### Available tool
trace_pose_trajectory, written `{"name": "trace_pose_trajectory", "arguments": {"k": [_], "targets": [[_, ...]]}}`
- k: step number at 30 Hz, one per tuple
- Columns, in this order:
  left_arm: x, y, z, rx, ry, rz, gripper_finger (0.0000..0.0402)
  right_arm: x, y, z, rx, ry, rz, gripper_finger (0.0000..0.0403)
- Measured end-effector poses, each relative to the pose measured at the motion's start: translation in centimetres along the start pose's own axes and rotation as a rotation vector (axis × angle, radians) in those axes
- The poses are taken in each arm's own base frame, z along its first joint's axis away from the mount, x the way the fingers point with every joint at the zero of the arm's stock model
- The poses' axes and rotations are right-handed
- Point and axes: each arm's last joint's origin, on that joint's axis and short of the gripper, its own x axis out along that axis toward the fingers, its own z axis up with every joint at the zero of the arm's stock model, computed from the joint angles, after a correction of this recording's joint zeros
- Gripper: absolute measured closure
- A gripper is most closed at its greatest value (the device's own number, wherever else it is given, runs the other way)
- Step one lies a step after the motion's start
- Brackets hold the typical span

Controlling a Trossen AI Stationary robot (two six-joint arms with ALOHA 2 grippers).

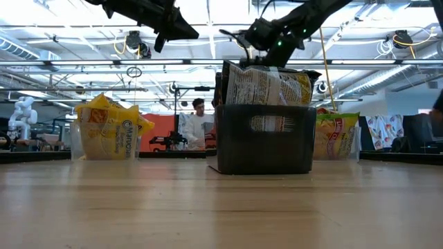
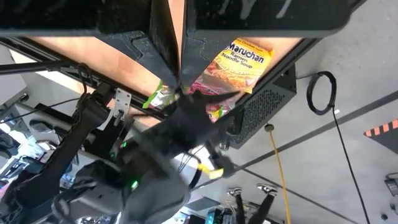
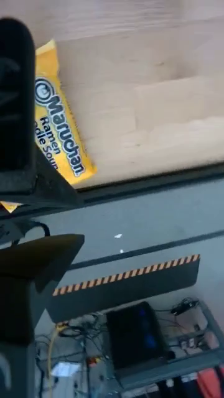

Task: Sort Maruchan noodles
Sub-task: Put the yellow noodle pack into the left transparent bin

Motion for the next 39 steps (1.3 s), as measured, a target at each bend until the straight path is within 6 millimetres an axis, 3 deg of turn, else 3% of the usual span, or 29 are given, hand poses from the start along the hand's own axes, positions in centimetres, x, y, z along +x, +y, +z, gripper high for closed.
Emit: {"name": "trace_pose_trajectory", "arguments": {"k": [7, 15, 30, 39], "targets": [[0.0, 0.1, -0.6, -0.021, 0.06, 0.012, 0.038, 2.6, 1.8, -0.9, -0.051, 0.013, 0.218, 0.0319], [-0.1, 0.2, -1.2, -0.035, 0.126, 0.026, 0.038, 4.0, 2.7, -3.1, -0.018, 0.184, 0.347, 0.0321], [-0.1, 0.2, -1.3, -0.029, 0.13, 0.026, 0.038, 5.3, -0.1, -6.2, 0.193, 0.232, 0.451, 0.0322], [-0.1, 0.2, -1.3, -0.026, 0.127, 0.025, 0.038, 6.8, 0.5, -6.8, 0.233, 0.243, 0.505, 0.0322]]}}
